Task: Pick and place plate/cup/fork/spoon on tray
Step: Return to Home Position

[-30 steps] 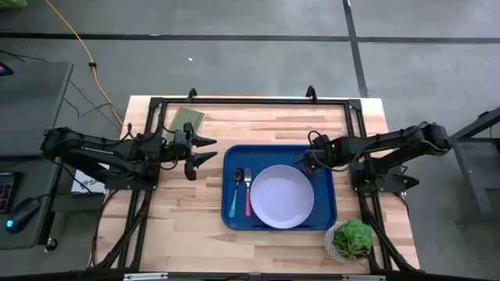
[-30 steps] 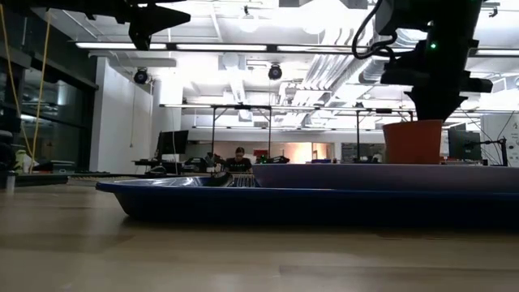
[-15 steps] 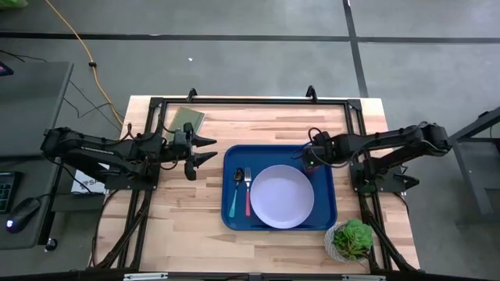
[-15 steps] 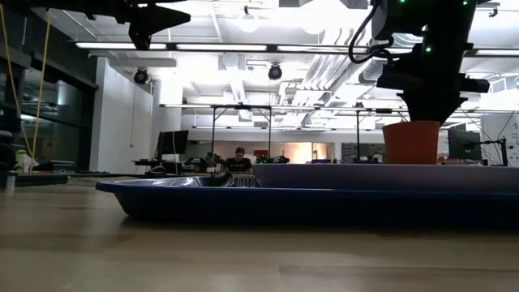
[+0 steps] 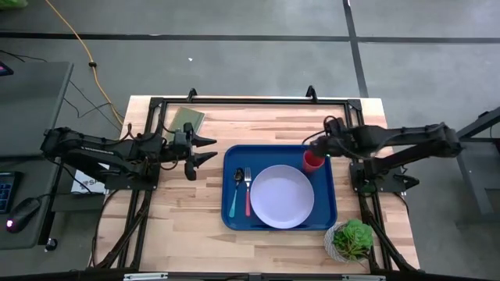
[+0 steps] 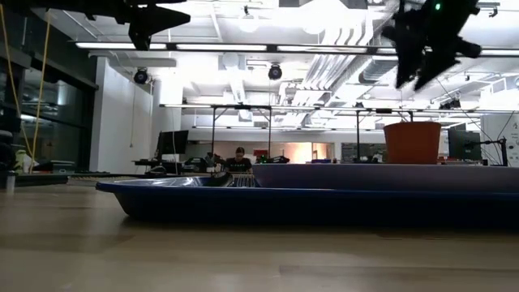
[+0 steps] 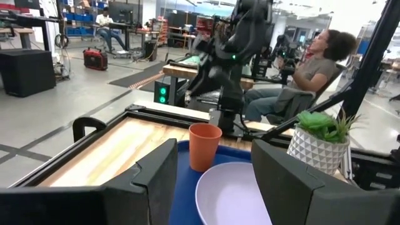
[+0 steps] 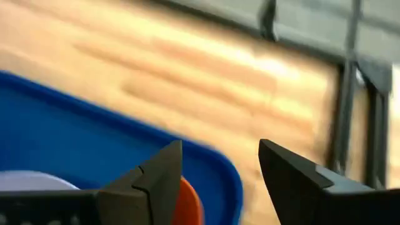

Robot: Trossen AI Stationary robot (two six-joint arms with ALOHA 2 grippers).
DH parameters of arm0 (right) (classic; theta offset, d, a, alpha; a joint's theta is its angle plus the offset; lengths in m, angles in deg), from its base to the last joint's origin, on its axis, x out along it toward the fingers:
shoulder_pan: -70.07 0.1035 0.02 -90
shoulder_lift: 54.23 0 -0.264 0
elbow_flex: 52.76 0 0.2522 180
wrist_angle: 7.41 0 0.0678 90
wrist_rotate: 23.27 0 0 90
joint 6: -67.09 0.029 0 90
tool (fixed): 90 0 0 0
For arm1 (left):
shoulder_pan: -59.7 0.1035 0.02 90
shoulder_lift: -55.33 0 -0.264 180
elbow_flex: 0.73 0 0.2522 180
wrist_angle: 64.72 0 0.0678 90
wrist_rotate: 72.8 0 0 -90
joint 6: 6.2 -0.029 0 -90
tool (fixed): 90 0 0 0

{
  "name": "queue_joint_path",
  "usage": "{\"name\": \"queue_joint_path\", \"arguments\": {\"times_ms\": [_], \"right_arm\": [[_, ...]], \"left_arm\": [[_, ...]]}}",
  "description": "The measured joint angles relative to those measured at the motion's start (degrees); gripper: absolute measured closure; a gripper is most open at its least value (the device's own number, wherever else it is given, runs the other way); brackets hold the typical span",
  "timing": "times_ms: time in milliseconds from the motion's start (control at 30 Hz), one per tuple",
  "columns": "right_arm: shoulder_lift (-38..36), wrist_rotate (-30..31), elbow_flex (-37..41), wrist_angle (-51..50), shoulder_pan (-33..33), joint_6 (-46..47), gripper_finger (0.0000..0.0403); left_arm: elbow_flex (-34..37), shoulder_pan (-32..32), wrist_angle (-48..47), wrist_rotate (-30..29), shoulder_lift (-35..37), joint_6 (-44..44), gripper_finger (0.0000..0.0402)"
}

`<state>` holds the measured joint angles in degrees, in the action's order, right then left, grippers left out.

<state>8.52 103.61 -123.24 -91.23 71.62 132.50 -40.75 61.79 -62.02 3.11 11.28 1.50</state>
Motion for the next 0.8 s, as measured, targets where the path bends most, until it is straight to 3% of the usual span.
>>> {"name": "queue_joint_path", "arguments": {"times_ms": [100,267,367,567,667,800], "right_arm": [[-3.0,5.5,1.7,8.1,3.3,-4.8,0.0199],[-5.2,4.1,7.5,33.5,7.5,-24.7,0.0207],[-5.0,-2.3,11.7,52.2,8.8,-39.5,0.0223],[-4.9,-26.6,21.5,88.9,8.9,-61.3,0.0277],[-5.1,-29.3,23.8,95.9,8.8,-64.3,0.031],[-5.1,-29.4,23.8,95.7,7.8,-63.9,0.0361]], "left_arm": [[0.0,0.0,-1.0,0.0,-0.1,-0.4,0.0216],[0.0,0.0,-0.7,0.0,-0.2,-0.4,0.0216],[0.0,0.0,0.2,0.0,-0.2,-0.4,0.0216],[0.0,0.0,0.5,0.0,-0.2,-2.9,0.0216],[0.0,0.0,0.5,0.0,-0.2,-3.4,0.0216],[0.0,0.0,0.6,0.0,-0.2,-3.4,0.0216]]}}
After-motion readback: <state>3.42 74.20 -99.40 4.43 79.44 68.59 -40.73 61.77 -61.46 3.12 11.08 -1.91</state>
